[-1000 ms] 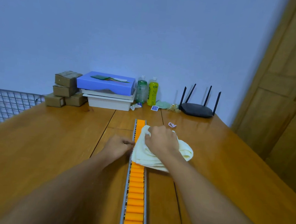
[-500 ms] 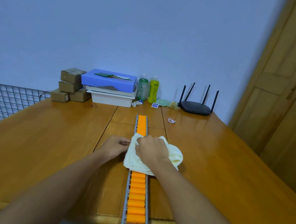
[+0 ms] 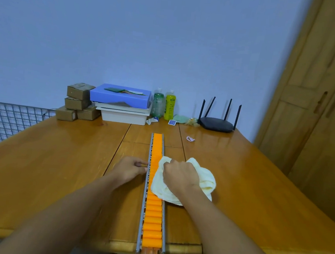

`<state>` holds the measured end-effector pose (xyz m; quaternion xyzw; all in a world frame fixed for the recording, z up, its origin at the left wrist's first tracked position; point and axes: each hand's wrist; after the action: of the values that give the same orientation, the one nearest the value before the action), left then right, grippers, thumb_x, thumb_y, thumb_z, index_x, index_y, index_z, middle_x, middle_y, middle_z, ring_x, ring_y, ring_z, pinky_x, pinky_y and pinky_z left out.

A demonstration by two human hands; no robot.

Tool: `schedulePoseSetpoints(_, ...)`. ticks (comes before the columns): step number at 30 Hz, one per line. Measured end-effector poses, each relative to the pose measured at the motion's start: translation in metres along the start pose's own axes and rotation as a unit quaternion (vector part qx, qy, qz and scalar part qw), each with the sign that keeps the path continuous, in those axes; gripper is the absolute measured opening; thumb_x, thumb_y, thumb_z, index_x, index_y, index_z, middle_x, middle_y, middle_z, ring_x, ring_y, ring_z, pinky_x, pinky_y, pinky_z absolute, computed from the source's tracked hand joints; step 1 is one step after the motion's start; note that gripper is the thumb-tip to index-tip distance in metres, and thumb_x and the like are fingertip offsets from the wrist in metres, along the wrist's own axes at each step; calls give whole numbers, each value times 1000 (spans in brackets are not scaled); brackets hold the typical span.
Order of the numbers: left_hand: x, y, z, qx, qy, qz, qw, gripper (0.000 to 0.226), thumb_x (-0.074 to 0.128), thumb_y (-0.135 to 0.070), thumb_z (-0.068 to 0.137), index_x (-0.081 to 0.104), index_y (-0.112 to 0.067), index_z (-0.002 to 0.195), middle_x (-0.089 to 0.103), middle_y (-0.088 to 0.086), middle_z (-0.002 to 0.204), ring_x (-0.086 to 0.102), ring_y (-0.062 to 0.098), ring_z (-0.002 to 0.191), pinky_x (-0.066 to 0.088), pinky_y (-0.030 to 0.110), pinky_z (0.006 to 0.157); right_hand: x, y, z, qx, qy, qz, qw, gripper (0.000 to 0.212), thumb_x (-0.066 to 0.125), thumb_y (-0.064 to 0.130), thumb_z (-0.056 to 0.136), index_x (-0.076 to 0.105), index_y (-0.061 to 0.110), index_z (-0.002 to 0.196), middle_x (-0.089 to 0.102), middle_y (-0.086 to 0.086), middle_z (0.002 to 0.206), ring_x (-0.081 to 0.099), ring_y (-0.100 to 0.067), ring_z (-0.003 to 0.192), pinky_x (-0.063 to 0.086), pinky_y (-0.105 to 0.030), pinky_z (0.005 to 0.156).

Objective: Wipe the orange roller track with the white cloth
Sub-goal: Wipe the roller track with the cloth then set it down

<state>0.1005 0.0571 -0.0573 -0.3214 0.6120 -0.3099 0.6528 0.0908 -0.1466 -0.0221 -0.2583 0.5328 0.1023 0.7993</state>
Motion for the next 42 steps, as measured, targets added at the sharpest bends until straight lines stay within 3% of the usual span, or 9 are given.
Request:
schedulePoseSetpoints(9, 8, -22, -38, -3, -26, 72, 997, 19, 62, -23, 101, 73, -14, 113, 69, -2, 90, 63, 10, 84, 49, 26, 73, -13, -13, -24, 25, -17, 12, 999, 17, 46, 17, 99, 63, 16, 100, 68, -4, 95, 62, -24, 78, 38, -34, 62)
schedulePoseSetpoints(12, 9, -28, -49, -8, -25, 81, 996, 16, 63, -23, 100, 72, -15, 111, 69, -3, 91, 65, 12, 87, 50, 25, 73, -29, -19, -27, 49, -56, 51, 996, 25, 45, 28, 102, 67, 18, 106, 69, -5, 99, 65, -27, 85, 38, -33, 64)
schedulePoseSetpoints(16, 11, -31, -65, -11, -19, 83, 996, 19, 63, -24, 100, 74, -13, 111, 69, -3, 91, 65, 11, 83, 51, 26, 70, -58, -23, -31, 75, -35, 208, 975, 33, 52, 41, 98, 72, 24, 117, 70, -7, 97, 63, -30, 89, 40, -33, 66)
schedulePoseSetpoints(21, 9, -28, -88, -11, -10, 88, 996, 25, 53, -12, 102, 73, -9, 118, 73, 8, 103, 68, 21, 89, 51, 28, 69, -62, 9, -44, 57, -31, 250, 966, 33, 54, 45, 96, 73, 27, 116, 70, -6, 103, 64, -32, 96, 45, -35, 69)
schedulePoseSetpoints(24, 5, -25, -101, -14, -27, 86, 996, 24, 56, -15, 101, 75, -9, 114, 74, 9, 105, 67, 27, 94, 50, 32, 76, -57, 30, -56, 50, -19, 248, 967, 35, 52, 45, 97, 72, 26, 119, 69, -6, 107, 64, -33, 100, 43, -35, 72)
schedulePoseSetpoints(28, 8, -22, -114, -3, -41, 92, 995, 17, 59, -15, 99, 75, -10, 99, 68, 1, 85, 61, 24, 85, 42, 26, 63, -49, 48, -77, 33, -18, 227, 973, 38, 50, 43, 99, 68, 26, 129, 69, -5, 113, 63, -31, 104, 45, -36, 76)
schedulePoseSetpoints(32, 15, -22, -121, 3, -40, 89, 995, 29, 59, -23, 101, 73, -8, 122, 73, 4, 107, 63, 17, 91, 45, 25, 71, -46, 47, -92, 38, -32, 196, 979, 37, 48, 44, 102, 67, 26, 128, 70, -5, 112, 63, -29, 101, 43, -36, 76)
schedulePoseSetpoints(35, 18, -20, -120, -15, -45, 65, 997, 29, 62, -30, 101, 75, -11, 119, 71, -3, 98, 62, 11, 87, 47, 24, 73, -46, 43, -104, 22, -37, 152, 987, 36, 46, 43, 103, 67, 24, 126, 69, -6, 108, 64, -30, 97, 44, -38, 73)
schedulePoseSetpoints(42, 18, -19, -120, -43, -42, 19, 998, 30, 69, -39, 95, 75, -18, 115, 72, 0, 98, 64, 21, 100, 48, 34, 84, -43, 28, -123, 2, -40, 55, 998, 33, 42, 37, 105, 66, 17, 116, 67, -8, 96, 64, -31, 86, 37, -36, 64)
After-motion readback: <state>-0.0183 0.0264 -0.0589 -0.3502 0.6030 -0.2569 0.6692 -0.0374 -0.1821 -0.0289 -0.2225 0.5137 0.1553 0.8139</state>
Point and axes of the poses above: each hand's wrist, its own z-axis towards the middle knuckle, its own x-axis out of the palm, y = z × x
